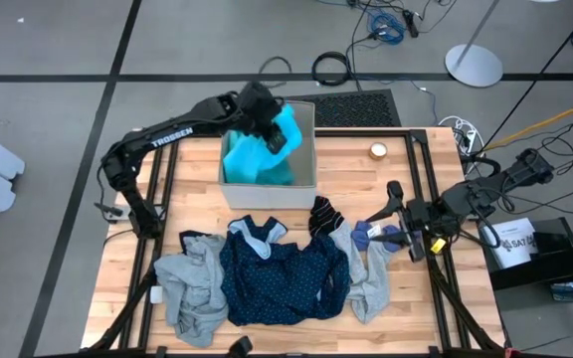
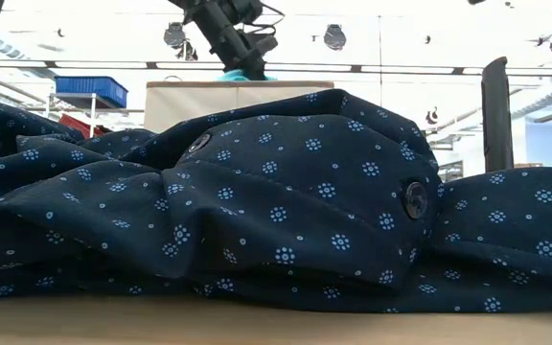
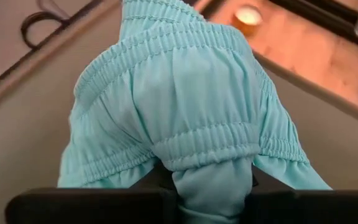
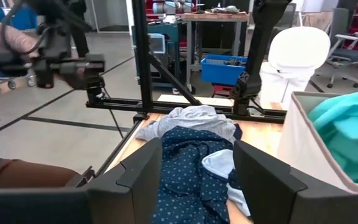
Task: Sort clothes
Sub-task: Put the light blue shorts into the white laundry organizer
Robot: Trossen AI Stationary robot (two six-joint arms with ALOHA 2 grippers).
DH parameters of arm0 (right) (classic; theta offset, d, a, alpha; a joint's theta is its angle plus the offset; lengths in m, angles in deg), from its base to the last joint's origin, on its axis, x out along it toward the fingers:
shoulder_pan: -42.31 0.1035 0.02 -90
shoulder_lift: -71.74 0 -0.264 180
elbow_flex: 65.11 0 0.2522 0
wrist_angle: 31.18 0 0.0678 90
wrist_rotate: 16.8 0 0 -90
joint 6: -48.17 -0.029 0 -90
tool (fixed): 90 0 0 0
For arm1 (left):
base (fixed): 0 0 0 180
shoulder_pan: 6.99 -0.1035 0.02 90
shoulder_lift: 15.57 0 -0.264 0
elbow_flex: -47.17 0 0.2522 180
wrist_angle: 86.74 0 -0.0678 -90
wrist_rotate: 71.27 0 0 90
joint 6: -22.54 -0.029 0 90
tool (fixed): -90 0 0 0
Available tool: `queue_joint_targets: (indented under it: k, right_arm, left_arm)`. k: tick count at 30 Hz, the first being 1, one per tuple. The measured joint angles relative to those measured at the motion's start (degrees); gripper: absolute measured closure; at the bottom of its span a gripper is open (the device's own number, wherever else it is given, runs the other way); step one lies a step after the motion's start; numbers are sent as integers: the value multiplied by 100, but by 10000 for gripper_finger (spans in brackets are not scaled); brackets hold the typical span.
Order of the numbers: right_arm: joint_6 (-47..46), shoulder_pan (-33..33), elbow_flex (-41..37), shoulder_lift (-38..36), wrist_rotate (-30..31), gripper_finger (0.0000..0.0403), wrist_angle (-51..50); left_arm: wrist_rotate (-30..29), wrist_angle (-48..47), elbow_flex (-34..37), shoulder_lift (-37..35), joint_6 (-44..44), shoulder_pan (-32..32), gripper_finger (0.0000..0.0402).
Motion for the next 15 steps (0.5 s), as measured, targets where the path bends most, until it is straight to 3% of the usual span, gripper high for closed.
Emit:
queue_joint_targets:
  k: [9,15]
  right_arm:
    - [-145,-47,0,1,-2,215,1]
    - [-148,-47,0,-1,-4,215,2]
  left_arm:
    - [-12,73,0,668,-152,66,347]
    - [-21,46,2,884,-157,60,278]
